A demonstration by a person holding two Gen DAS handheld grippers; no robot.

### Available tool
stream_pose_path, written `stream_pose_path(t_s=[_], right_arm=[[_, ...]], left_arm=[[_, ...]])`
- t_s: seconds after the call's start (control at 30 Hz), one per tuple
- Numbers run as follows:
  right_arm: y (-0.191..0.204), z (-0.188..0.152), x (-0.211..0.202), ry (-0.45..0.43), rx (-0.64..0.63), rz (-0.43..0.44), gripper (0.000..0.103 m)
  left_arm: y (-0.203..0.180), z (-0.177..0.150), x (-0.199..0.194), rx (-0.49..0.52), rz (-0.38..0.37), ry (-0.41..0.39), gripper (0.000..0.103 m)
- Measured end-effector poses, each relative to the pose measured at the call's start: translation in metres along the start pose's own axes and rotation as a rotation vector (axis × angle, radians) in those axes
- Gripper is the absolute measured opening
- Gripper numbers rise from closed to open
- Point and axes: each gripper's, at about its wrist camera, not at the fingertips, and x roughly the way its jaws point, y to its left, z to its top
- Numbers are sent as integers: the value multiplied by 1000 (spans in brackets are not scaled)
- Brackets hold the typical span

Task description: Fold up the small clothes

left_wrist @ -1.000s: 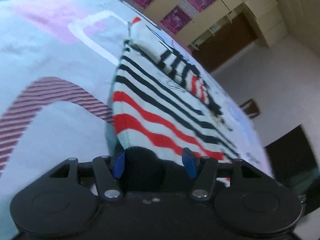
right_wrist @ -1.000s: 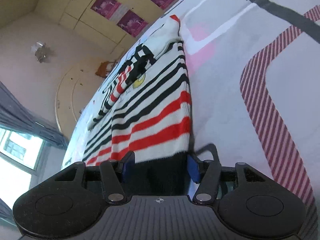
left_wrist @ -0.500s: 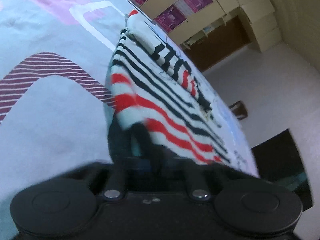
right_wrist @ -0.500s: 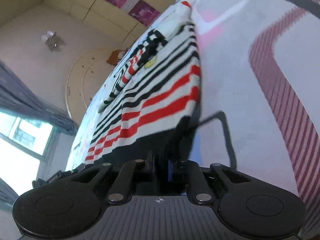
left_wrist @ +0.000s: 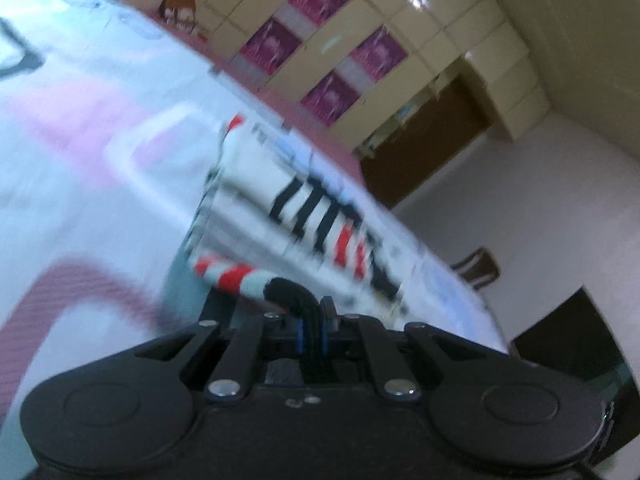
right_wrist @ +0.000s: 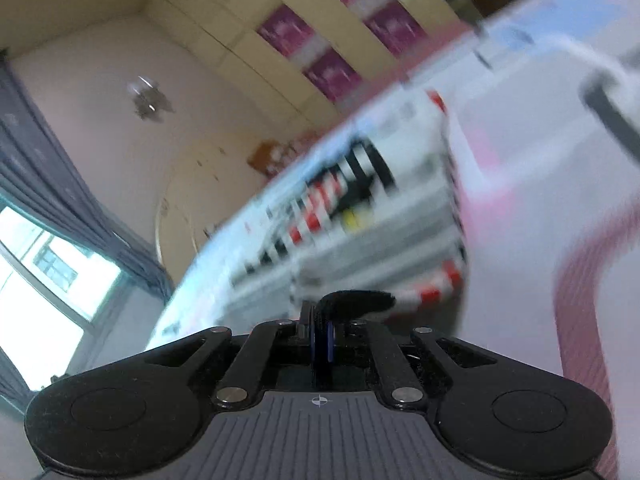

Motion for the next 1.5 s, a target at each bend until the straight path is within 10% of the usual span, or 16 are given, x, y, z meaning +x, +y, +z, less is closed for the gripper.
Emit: stream_pose_path(t_s=[0.43, 0.73, 0.8, 0.87, 0.93, 1.2, 1.27, 1.33, 1.47, 1.5], right_arm=[[3, 171, 146, -100, 54, -53, 5], [-93, 181, 251, 48, 247, -159, 5], [-104, 186, 257, 44, 292, -130, 5], [-110, 192, 262, 33, 295, -124, 14], [-111, 197, 260, -26, 270, -148, 70], [-95, 207, 259, 0, 40, -225, 72], [-90, 199, 271, 60, -50, -268, 68], [-84, 191, 292, 148, -157, -333, 43], [-70, 174, 313, 197, -369, -417, 37], [-65, 171, 315, 204, -420, -427, 0]], left_arm=[[-21, 145, 158, -13, -21, -5, 8], [41, 158, 265, -87, 68, 195, 10], [47, 159, 269, -88, 37, 179, 26], [50, 164, 274, -103, -9, 155, 45], [51, 168, 279, -105, -18, 119, 66], [27, 177, 287, 192, 107, 177, 70], [21, 173, 299, 308, 159, 241, 66], [12, 166, 307, 417, 206, 268, 56], [5, 156, 310, 545, 263, 248, 16], [5, 157, 306, 540, 248, 223, 4]])
